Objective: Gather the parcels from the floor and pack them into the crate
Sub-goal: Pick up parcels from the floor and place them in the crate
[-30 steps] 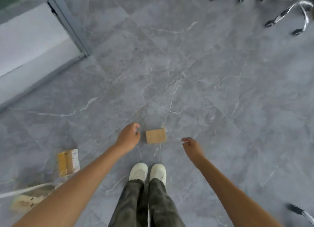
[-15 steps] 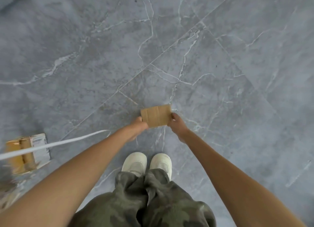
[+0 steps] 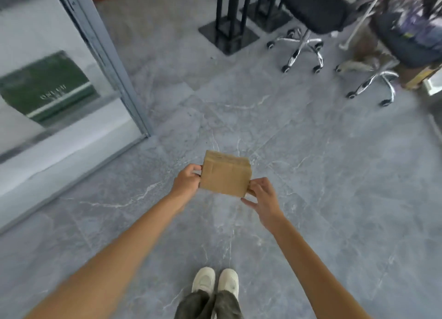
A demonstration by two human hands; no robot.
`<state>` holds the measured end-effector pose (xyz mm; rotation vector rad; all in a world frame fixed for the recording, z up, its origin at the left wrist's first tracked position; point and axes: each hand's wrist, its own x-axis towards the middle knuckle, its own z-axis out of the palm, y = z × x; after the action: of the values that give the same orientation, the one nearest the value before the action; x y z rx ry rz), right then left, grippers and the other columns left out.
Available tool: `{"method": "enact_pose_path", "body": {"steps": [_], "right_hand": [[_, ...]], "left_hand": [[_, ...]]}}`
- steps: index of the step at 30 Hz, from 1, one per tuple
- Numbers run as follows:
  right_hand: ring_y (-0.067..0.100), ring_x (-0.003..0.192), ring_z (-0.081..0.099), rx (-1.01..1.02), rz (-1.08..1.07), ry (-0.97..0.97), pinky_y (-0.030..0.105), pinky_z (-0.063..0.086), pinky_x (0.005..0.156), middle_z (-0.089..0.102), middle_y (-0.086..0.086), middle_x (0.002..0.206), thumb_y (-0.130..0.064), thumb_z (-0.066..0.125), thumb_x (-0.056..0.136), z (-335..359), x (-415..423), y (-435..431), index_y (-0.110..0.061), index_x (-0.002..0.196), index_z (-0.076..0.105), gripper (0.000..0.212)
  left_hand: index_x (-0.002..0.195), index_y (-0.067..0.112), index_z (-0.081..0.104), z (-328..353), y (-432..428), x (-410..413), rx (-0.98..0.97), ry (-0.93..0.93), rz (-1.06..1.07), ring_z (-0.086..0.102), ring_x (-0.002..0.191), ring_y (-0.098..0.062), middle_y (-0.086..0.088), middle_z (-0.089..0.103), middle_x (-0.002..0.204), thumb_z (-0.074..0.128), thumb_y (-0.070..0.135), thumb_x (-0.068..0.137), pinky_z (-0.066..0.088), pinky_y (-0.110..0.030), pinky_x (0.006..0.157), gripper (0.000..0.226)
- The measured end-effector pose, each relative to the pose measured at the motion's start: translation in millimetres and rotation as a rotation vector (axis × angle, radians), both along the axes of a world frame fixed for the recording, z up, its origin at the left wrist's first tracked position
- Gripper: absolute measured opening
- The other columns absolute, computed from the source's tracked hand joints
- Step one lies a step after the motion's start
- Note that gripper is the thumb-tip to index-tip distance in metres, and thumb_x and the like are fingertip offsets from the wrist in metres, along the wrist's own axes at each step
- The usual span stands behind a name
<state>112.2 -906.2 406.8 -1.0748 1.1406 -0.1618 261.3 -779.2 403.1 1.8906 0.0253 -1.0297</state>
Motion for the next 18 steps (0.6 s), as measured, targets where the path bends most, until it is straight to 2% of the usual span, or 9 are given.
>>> {"method": "enact_pose_path", "body": {"steps": [2,4,6,8,12,14,16,18], "right_hand": [[0.022,0.098,0.058,-0.021,-0.041,-0.107,0.051,0.050,0.091,0.056,0.009,0.093,-0.012,0.046,0.098,75,15,7,-0.012,0.078,0.044,0.020],[0.019,0.097,0.060,-0.066,-0.040,-0.215,0.051,0.052,0.089,0.059,0.008,0.089,-0.021,0.046,0.099,149,25,16,-0.012,0.078,0.046,0.023],[0.013,0.093,0.062,-0.118,-0.003,-0.313,0.047,0.054,0.087,0.061,0.001,0.083,-0.029,0.046,0.098,222,29,32,-0.011,0.080,0.054,0.026],[0.007,0.087,0.063,-0.186,0.079,-0.407,0.044,0.055,0.089,0.061,-0.003,0.081,-0.035,0.048,0.096,291,30,52,-0.009,0.088,0.059,0.029],[0.009,0.077,0.054,-0.368,0.183,-0.516,0.049,0.053,0.090,0.047,-0.004,0.071,-0.034,0.055,0.092,392,22,91,-0.015,0.072,0.044,0.030],[0.011,0.080,0.056,-0.427,0.190,-0.581,0.051,0.053,0.089,0.050,-0.001,0.077,-0.034,0.058,0.091,427,16,103,-0.013,0.078,0.045,0.028],[0.014,0.087,0.059,-0.478,0.201,-0.630,0.049,0.054,0.089,0.057,0.005,0.092,-0.038,0.061,0.088,454,4,115,-0.012,0.091,0.049,0.029],[0.011,0.097,0.061,-0.539,0.204,-0.655,0.042,0.055,0.089,0.059,0.003,0.110,-0.043,0.065,0.083,473,-11,129,-0.021,0.108,0.052,0.036]], "left_hand": [[0.088,0.014,0.055,82,4,17,-0.097,-0.032,0.057,0.056,0.074,-0.019,-0.010,0.058,0.090,0.046,0.008,0.095,0.048,-0.033,0.077,0.013],[0.081,0.015,0.053,162,17,30,-0.200,-0.052,0.119,0.058,0.074,-0.017,-0.012,0.059,0.090,0.046,0.023,0.098,0.051,-0.037,0.079,0.021],[0.079,0.011,0.056,241,42,36,-0.272,-0.130,0.162,0.061,0.079,-0.020,-0.010,0.060,0.082,0.046,0.036,0.098,0.054,-0.045,0.083,0.033],[0.079,0.010,0.061,316,69,36,-0.341,-0.211,0.170,0.063,0.083,-0.020,-0.006,0.061,0.076,0.050,0.045,0.093,0.056,-0.043,0.079,0.039],[0.087,0.024,0.068,417,121,9,-0.440,-0.412,0.131,0.068,0.089,-0.011,0.005,0.073,0.086,0.052,0.051,0.088,0.058,-0.031,0.072,0.031],[0.092,0.020,0.064,453,140,-7,-0.452,-0.517,0.121,0.067,0.095,-0.016,-0.002,0.071,0.097,0.052,0.054,0.086,0.058,-0.037,0.080,0.037],[0.097,0.014,0.056,483,160,-29,-0.433,-0.596,0.128,0.063,0.100,-0.020,-0.009,0.064,0.105,0.053,0.054,0.086,0.055,-0.043,0.088,0.042],[0.105,0.012,0.051,502,177,-56,-0.415,-0.673,0.122,0.060,0.104,-0.021,-0.009,0.058,0.108,0.053,0.052,0.087,0.053,-0.045,0.093,0.043]]}}
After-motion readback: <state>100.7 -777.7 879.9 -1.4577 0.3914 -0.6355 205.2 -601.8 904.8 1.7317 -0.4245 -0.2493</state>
